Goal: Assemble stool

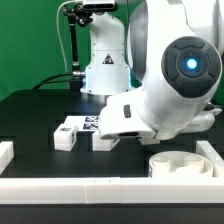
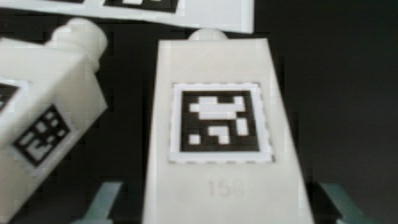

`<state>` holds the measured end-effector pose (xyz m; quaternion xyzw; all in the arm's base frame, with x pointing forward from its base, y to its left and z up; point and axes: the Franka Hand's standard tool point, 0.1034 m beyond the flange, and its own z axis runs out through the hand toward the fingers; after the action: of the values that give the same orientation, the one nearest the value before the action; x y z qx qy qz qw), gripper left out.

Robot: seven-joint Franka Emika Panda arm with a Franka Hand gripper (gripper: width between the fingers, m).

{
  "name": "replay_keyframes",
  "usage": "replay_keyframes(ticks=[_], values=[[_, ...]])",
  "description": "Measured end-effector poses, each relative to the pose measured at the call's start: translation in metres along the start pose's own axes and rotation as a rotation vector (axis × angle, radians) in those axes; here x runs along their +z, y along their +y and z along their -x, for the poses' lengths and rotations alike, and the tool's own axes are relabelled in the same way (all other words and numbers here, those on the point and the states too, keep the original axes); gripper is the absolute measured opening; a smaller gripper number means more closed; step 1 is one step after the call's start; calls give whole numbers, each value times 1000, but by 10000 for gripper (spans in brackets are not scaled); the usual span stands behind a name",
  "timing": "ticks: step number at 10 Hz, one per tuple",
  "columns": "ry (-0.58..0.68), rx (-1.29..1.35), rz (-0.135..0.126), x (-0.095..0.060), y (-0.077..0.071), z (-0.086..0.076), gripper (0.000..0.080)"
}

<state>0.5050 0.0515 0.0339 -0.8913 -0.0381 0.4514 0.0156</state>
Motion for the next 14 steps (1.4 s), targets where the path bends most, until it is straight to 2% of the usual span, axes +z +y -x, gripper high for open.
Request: replay_keyframes(ticks=[2,3,6,7,9,10,12,14], values=[[17,-2,-1,-23,-1,9,338],[26,-2,1,-19,-1,5,338],[79,-1,3,-22,0,-4,338],[187,-2,6,-35,-1,-12,338],[305,-2,9,-57,-2,1,338],[351,-4,11,-74,-3,6,338],[509,-1,12,-100,-2,3,338],[628,1,17,-96,-1,0,338]])
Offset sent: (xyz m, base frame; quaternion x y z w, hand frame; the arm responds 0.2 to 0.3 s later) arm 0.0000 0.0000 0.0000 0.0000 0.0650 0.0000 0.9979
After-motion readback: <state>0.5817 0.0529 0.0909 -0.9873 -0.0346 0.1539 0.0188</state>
